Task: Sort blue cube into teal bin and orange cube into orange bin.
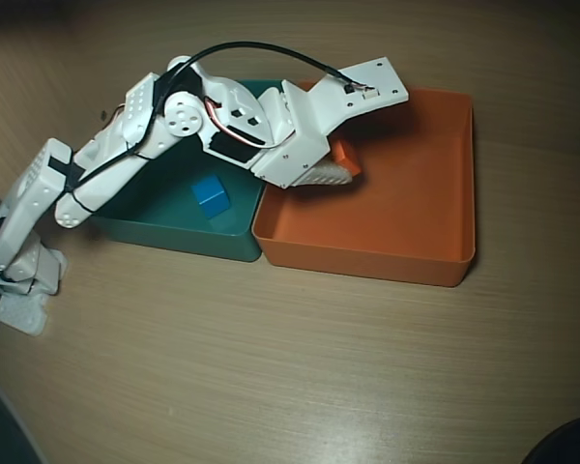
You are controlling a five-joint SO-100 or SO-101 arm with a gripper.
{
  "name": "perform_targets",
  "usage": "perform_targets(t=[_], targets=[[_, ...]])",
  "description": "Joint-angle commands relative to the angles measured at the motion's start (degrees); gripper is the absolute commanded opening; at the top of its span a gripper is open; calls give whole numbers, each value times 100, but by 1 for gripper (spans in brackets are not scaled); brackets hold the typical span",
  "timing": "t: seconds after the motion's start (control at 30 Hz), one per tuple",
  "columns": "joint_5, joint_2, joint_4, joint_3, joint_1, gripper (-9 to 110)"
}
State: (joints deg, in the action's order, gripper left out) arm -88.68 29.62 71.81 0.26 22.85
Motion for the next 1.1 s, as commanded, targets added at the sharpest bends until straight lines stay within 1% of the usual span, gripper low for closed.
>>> perform_targets(t=[0.0, 0.1, 0.27, 0.4, 0.5, 0.73, 0.83, 0.93, 1.07], targets=[[44, 176, -53, -536, 9, -3], [44, 132, -53, -536, 9, 6], [44, 114, -53, -536, 9, 25], [44, 114, -53, -536, 0, 35], [44, 114, -53, -536, -9, 39], [44, 114, -53, -536, -18, 38], [44, 132, -53, -536, -35, 36], [44, 158, -53, -536, -44, 29], [44, 202, -53, -536, -70, 14]])
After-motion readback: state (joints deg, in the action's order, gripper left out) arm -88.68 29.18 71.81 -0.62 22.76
